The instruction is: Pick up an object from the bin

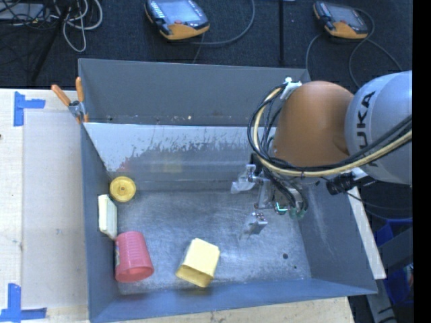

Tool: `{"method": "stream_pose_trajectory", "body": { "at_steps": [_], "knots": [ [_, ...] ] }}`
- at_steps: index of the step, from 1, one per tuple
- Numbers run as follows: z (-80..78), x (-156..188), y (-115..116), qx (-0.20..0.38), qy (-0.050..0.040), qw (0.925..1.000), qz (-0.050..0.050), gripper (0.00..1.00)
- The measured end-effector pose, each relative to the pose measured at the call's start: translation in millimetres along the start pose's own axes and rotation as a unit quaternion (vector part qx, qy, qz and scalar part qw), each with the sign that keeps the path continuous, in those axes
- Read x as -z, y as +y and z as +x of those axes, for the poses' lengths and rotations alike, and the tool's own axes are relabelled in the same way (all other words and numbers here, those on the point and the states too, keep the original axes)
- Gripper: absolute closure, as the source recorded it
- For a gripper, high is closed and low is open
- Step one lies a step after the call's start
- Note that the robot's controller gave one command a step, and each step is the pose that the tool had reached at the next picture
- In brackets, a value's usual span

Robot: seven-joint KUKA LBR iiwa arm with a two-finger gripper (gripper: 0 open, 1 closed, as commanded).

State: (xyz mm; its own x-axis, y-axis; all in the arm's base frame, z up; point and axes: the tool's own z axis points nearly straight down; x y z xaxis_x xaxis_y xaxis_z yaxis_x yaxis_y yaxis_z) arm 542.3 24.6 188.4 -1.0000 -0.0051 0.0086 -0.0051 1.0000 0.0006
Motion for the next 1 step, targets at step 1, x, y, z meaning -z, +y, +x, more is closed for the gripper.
{"method": "stream_pose_trajectory", "body": {
  "at_steps": [1],
  "knots": [
    [-1.6, 3.7, -0.1, 0.000, -0.0036, 1.0000, 0.000, 0.00]
  ]
}}
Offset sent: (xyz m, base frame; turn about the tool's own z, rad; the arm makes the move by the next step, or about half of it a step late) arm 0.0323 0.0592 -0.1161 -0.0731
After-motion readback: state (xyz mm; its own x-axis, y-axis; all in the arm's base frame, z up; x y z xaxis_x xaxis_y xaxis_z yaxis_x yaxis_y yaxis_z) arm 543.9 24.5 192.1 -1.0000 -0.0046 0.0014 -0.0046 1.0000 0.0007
